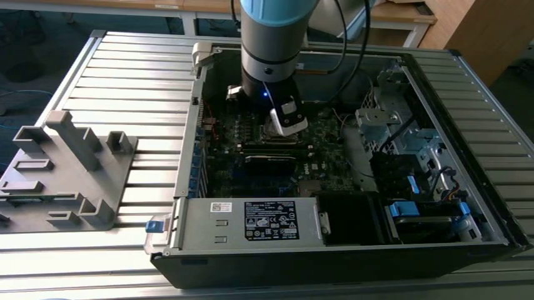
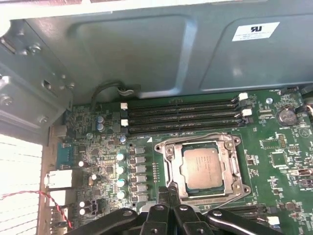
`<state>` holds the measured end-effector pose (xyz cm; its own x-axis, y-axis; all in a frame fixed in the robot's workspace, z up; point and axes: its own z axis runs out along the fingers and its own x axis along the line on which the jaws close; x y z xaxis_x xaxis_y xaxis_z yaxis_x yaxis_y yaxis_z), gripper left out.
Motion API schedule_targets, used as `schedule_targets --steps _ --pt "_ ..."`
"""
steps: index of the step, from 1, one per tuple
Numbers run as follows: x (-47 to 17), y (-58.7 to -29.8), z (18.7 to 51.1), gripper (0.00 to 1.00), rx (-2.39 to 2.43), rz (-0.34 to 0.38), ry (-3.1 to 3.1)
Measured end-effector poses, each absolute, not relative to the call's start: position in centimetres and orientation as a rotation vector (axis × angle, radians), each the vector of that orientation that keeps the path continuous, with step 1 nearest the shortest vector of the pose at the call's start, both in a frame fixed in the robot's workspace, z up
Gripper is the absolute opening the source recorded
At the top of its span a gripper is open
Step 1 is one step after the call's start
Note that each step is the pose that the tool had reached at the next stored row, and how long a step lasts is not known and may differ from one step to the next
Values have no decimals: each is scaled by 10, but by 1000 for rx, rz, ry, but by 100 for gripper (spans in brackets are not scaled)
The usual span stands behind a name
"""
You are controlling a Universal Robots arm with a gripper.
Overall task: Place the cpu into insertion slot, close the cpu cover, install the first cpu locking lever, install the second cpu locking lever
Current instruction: 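Install the second cpu locking lever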
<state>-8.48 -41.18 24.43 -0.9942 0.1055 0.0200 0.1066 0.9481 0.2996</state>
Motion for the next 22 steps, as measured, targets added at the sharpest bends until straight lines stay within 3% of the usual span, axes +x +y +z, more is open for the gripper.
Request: schedule_targets --steps 9,22 --pt "-79 -412 246 11 -182 -319 -3123" --pt "-64 -405 246 11 -184 -221 -3131"
